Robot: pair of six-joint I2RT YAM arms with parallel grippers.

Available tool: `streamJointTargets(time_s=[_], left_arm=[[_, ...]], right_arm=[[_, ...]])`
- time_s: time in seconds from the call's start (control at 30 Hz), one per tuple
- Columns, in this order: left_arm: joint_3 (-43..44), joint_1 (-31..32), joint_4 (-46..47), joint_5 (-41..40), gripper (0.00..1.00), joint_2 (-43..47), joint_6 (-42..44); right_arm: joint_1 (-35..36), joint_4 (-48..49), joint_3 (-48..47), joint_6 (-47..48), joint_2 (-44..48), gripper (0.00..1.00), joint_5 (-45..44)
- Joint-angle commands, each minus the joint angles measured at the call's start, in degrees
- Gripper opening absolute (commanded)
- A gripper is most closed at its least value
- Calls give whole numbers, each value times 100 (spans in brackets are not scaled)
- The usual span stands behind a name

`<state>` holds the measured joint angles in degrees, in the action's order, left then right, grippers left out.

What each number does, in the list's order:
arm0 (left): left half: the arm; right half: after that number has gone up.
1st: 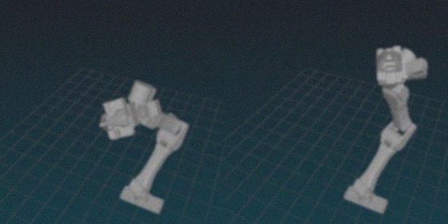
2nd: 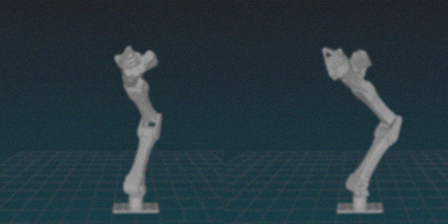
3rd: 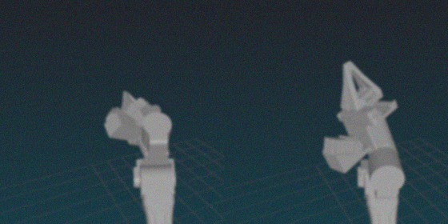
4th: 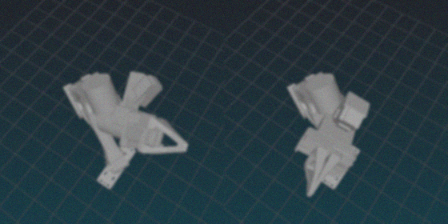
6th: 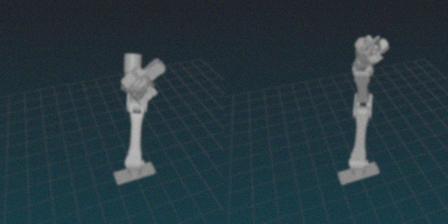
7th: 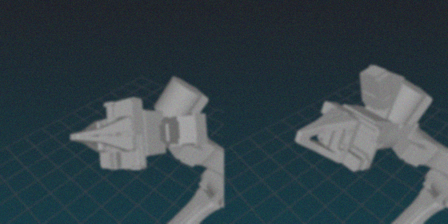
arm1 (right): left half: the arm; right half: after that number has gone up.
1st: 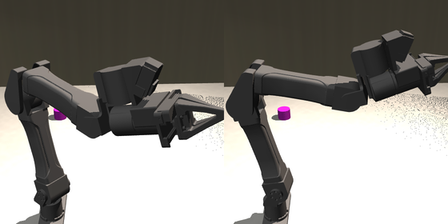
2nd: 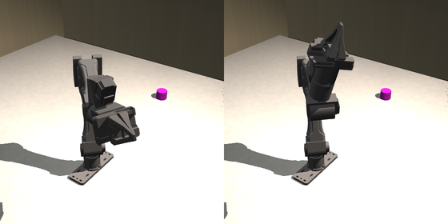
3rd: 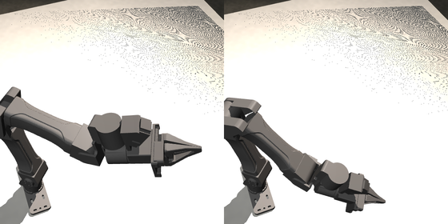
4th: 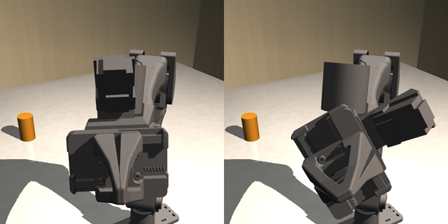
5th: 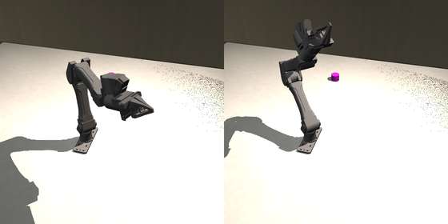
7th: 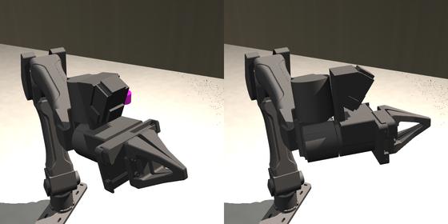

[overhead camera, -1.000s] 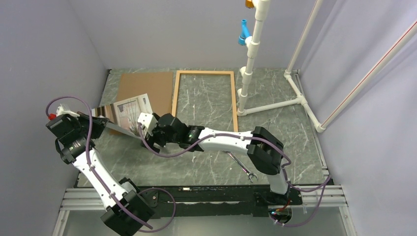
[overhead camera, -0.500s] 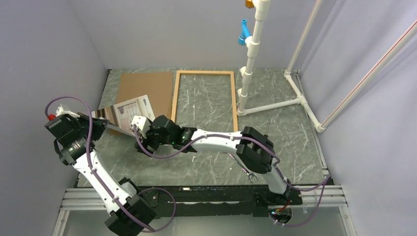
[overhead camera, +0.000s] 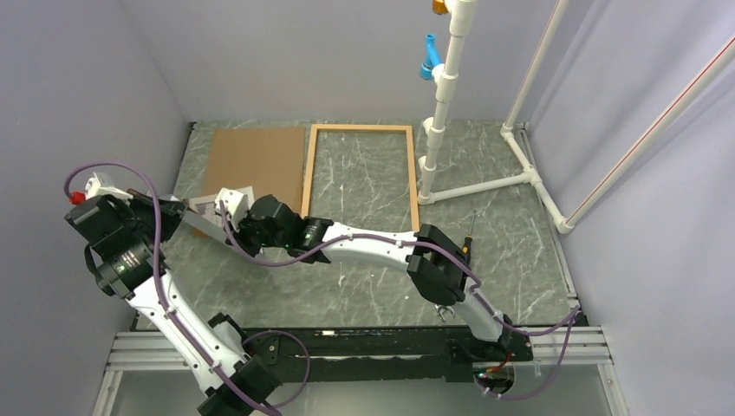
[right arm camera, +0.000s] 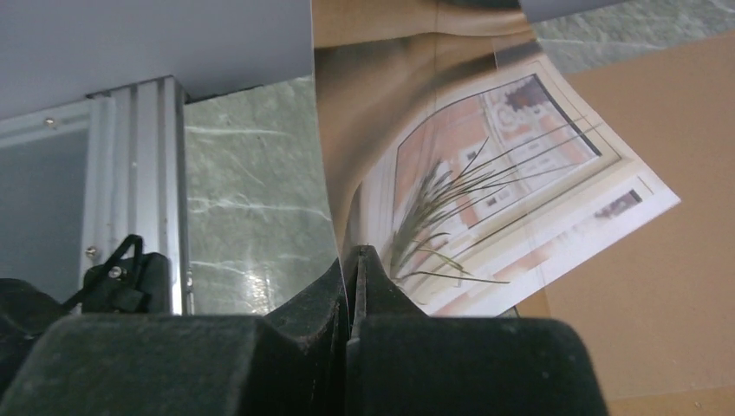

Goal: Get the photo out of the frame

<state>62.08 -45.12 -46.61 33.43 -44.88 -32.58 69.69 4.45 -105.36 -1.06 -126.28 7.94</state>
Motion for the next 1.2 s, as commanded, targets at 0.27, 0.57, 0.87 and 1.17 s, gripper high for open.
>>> streamJointTargets(time_s=[0.27, 0.57, 0.87, 1.17], left_arm=[[1681, -5, -269, 445, 66, -83, 1143], [3345, 385, -1188, -2507, 79, -611, 1992], [1957, 573, -206, -2087, 78, -917, 1946], [863, 829, 592, -2204, 77, -1596, 1740]], right_arm=[[-323, -55, 847, -719, 1493, 0, 860], [-1459, 195, 1496, -1682, 2367, 0, 2035], [-2208, -773, 545, -1011, 2798, 0, 672], [-2149, -974, -1771, 468, 1847, 0, -39]])
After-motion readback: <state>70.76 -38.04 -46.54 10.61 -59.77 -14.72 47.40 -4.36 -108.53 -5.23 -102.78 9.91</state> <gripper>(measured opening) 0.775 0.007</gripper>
